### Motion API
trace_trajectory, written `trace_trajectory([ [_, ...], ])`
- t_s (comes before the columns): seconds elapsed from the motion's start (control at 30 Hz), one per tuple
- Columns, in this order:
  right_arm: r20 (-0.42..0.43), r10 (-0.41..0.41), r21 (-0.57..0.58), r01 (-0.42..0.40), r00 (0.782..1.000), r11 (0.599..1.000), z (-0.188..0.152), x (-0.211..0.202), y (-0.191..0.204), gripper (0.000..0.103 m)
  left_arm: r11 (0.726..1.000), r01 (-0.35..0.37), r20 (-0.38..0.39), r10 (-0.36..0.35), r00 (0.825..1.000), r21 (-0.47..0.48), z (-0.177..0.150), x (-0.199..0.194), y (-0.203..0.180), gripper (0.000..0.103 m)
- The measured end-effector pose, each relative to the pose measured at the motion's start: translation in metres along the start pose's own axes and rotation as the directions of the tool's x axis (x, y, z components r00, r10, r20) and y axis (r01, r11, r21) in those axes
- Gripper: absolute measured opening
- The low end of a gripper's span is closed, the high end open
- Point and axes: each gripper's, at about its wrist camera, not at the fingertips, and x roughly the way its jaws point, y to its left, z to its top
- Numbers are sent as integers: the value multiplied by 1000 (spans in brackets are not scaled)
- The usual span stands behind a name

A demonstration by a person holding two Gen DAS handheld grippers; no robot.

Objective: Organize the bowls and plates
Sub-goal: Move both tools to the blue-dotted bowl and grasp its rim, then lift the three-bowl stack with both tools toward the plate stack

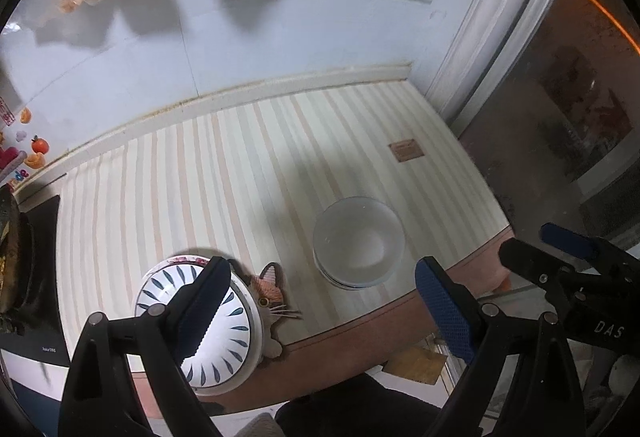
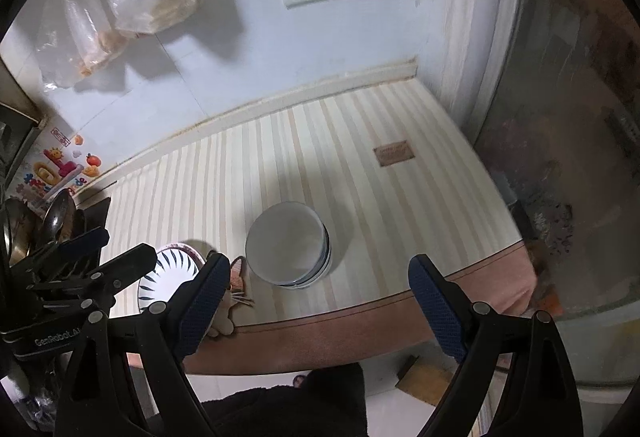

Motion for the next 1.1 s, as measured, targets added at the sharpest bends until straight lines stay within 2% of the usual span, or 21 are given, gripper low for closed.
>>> trace_trajectory([
  [0.13, -91, 95, 49, -91, 991, 995, 2, 50, -16, 93, 1000, 7, -71, -7, 997, -6, 7, 41, 4, 95],
  [0.17, -120, 136, 69, -129, 983, 989, 3, 69, -22, 93, 1000, 11, -94, -12, 996, -10, 10, 55, 6, 95],
  [0.3, -202, 210, 122, -188, 957, 975, -1, 130, -36, 93, 998, 35, -203, -44, 978, -48, 18, 110, 16, 95],
  [0.47, -297, 303, 208, -249, 905, 946, -7, 203, -51, 93, 988, 65, -335, -110, 936, -142, 22, 174, 32, 95],
  [0.57, -326, 344, 250, -271, 880, 929, -10, 233, -56, 93, 973, 84, -388, -164, 907, -216, 22, 201, 41, 95],
  [0.63, -347, 380, 278, -293, 857, 915, -13, 254, -57, 93, 958, 120, -403, -220, 888, -259, 21, 214, 46, 94],
  [0.7, -361, 396, 287, -303, 844, 909, -13, 270, -57, 93, 947, 139, -420, -256, 871, -289, 21, 226, 48, 94],
  [0.8, -377, 416, 302, -314, 827, 900, -16, 287, -56, 92, 933, 179, -433, -308, 847, -313, 20, 239, 46, 89],
  [0.87, -387, 438, 315, -330, 812, 890, -17, 298, -55, 89, 927, 202, -449, -333, 829, -315, 18, 247, 42, 79],
  [0.9, -389, 450, 325, -338, 804, 884, -17, 303, -55, 81, 927, 209, -458, -340, 822, -313, 17, 250, 40, 75],
  [0.93, -394, 462, 331, -346, 795, 878, -16, 306, -54, 73, 920, 226, -462, -360, 810, -319, 15, 253, 37, 67],
  [0.97, -396, 473, 337, -354, 787, 872, -16, 311, -53, 70, 913, 239, -463, -377, 802, -330, 14, 255, 36, 62],
  [1.0, -399, 467, 331, -350, 789, 876, -15, 313, -51, 68, 905, 253, -463, -397, 792, -343, 13, 257, 35, 59],
  [1.1, -415, 463, 324, -348, 783, 880, -17, 324, -46, 63, 908, 246, -458, -388, 799, -339, 13, 256, 33, 57],
])
